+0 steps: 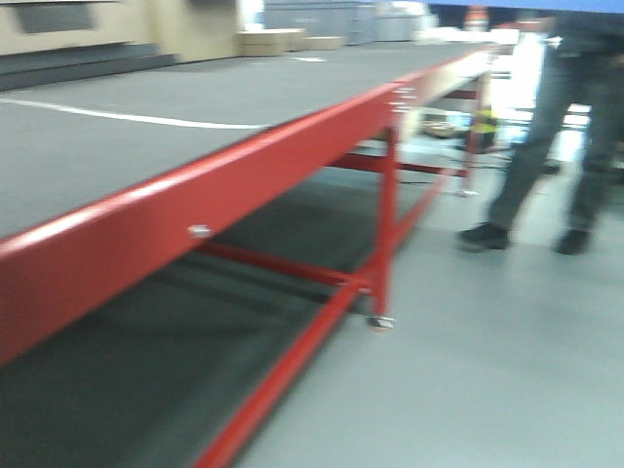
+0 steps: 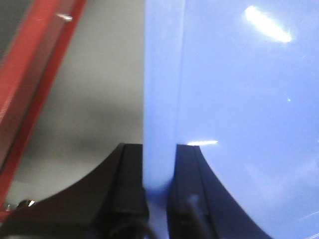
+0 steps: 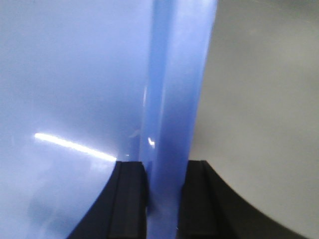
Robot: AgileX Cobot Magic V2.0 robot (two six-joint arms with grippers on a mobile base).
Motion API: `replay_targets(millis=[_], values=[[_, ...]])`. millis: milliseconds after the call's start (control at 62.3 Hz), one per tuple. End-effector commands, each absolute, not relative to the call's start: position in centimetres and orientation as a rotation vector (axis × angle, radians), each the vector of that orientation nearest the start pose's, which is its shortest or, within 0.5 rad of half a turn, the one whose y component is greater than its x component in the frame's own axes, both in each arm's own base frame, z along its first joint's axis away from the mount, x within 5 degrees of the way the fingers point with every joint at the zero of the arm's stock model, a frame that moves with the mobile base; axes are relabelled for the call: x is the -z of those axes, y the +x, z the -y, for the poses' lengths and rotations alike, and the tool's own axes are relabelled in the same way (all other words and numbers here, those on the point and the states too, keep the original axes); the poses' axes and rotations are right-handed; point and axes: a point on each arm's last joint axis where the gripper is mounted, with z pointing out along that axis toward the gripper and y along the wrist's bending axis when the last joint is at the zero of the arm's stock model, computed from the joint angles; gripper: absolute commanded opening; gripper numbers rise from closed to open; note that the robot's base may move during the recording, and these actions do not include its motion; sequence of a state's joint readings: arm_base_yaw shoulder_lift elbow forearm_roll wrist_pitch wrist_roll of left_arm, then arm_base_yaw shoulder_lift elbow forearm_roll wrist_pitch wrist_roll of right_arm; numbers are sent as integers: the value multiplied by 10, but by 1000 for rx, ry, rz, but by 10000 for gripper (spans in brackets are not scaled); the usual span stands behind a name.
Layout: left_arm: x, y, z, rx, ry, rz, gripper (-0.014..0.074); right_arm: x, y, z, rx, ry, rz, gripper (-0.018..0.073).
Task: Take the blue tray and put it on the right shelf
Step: 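Hold the tray with both grippers while the base drives away from the table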
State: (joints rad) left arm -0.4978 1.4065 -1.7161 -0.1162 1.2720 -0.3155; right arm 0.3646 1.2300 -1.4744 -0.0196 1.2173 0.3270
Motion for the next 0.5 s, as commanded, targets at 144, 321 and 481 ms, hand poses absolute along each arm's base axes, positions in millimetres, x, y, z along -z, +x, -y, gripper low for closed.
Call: replay_targets(millis=[144, 321, 481], values=[[-467, 218, 134, 529, 269, -2505, -48, -451, 211, -78, -297, -67, -2366, 66], [-467, 218, 134, 529, 269, -2505, -48, -451, 211, -78, -297, -67, -2366, 66], [-467, 218, 134, 529, 269, -2505, -48, -451, 211, -78, -297, -67, -2366, 66]])
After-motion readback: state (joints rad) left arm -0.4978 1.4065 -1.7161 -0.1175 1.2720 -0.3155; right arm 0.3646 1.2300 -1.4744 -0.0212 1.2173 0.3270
